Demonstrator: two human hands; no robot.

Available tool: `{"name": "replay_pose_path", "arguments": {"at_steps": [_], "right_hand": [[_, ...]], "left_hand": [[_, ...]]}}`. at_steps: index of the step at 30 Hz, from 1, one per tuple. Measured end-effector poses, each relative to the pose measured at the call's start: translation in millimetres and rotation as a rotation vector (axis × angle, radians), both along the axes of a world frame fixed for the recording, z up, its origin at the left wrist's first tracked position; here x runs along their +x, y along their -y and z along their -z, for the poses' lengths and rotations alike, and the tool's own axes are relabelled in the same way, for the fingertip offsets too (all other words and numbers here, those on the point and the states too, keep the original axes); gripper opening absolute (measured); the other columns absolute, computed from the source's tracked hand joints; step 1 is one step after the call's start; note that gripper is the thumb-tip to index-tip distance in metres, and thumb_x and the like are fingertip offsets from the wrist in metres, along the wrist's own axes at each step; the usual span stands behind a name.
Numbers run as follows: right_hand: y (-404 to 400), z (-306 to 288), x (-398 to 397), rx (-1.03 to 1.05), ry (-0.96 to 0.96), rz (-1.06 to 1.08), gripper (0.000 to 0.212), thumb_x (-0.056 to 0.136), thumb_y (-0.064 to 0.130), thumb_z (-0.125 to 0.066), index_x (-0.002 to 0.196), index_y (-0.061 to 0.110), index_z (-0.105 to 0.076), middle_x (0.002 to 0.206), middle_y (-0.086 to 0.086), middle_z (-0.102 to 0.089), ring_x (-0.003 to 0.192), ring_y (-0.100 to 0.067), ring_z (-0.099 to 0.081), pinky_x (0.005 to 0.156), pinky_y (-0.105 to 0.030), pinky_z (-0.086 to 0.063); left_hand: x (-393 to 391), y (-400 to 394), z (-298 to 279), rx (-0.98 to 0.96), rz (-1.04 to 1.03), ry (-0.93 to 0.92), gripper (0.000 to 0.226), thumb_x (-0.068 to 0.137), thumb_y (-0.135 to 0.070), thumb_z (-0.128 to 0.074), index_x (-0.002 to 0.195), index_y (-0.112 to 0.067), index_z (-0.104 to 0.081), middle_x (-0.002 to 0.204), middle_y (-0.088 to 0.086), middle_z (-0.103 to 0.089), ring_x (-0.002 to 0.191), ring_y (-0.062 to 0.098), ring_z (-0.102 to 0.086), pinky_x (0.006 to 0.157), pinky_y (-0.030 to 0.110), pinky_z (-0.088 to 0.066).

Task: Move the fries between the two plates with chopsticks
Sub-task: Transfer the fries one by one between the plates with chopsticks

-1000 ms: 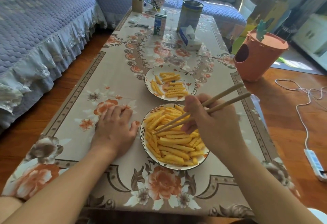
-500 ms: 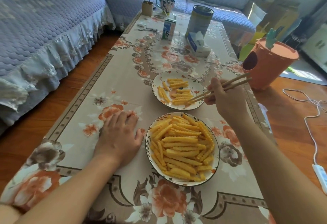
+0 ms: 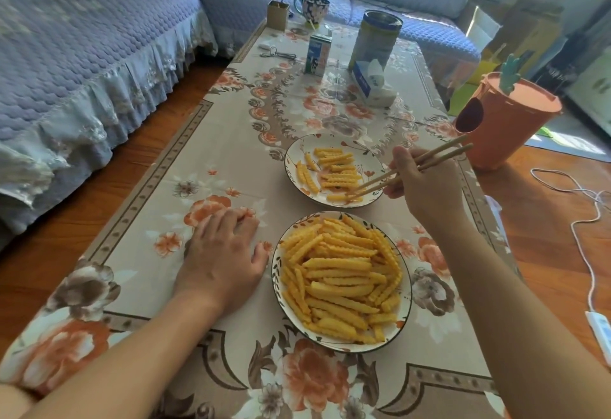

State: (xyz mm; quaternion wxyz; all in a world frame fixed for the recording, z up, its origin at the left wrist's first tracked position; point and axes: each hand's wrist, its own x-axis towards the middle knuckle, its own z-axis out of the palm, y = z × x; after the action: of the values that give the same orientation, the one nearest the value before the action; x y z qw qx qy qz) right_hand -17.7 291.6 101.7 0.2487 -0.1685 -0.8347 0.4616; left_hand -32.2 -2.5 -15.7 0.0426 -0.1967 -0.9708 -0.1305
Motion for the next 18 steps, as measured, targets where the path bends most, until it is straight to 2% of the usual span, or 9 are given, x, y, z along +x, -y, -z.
{"name": "replay_pose_path", "arguments": {"at_steps": [2, 7, 9, 13, 18], "right_hand": [[-0.5, 0.3, 0.6, 0.007, 0.012, -0.010, 0.026, 0.102, 0.028, -0.061, 0.086, 0.009, -0.072, 0.066, -0.013, -0.071, 0.050, -0.021, -0.070, 0.051, -0.025, -0.057], [4.4, -5.8, 0.0, -0.084, -0.003, -0.013, 0.034, 0.104, 0.031, -0.058, 0.087, 0.003, -0.070, 0.067, -0.017, -0.070, 0.052, -0.026, -0.071, 0.058, -0.043, -0.064], [6.5, -18.4, 9.2, -0.141, -0.048, -0.013, 0.038, 0.105, 0.031, -0.056, 0.085, 0.002, -0.068, 0.065, -0.017, -0.069, 0.051, -0.027, -0.070, 0.054, -0.041, -0.063], [4.7, -45.4, 40.2, -0.211, -0.053, -0.046, 0.039, 0.105, 0.032, -0.053, 0.081, 0.004, -0.066, 0.055, -0.007, -0.067, 0.051, -0.027, -0.069, 0.051, -0.035, -0.062], [3.1, -49.3, 57.0, -0.207, 0.017, -0.054, 0.042, 0.105, 0.033, -0.054, 0.082, 0.001, -0.067, 0.056, -0.008, -0.068, 0.054, -0.031, -0.071, 0.055, -0.039, -0.063]], "left_hand": [[-1.4, 0.0, 1.3, -0.006, 0.000, 0.004, 0.047, 0.092, -0.050, -0.036, 0.128, -0.028, -0.055, 0.138, 0.000, -0.051, 0.134, 0.023, -0.040, 0.114, 0.046, -0.034], [-0.5, 0.1, 2.1, 0.008, -0.008, 0.018, 0.049, 0.092, -0.052, -0.037, 0.130, -0.027, -0.055, 0.139, 0.001, -0.051, 0.136, 0.023, -0.039, 0.115, 0.047, -0.033], [-0.2, 0.3, 1.4, 0.004, -0.009, 0.018, 0.050, 0.092, -0.052, -0.036, 0.131, -0.027, -0.055, 0.140, 0.000, -0.050, 0.137, 0.023, -0.038, 0.116, 0.047, -0.033], [0.2, 0.4, 1.0, 0.010, -0.010, 0.014, 0.049, 0.092, -0.052, -0.036, 0.131, -0.027, -0.055, 0.140, 0.000, -0.051, 0.136, 0.023, -0.039, 0.115, 0.047, -0.033], [1.3, 0.0, 0.0, 0.006, -0.007, 0.013, 0.049, 0.092, -0.051, -0.037, 0.130, -0.026, -0.056, 0.140, 0.001, -0.051, 0.136, 0.023, -0.039, 0.116, 0.047, -0.033]]}}
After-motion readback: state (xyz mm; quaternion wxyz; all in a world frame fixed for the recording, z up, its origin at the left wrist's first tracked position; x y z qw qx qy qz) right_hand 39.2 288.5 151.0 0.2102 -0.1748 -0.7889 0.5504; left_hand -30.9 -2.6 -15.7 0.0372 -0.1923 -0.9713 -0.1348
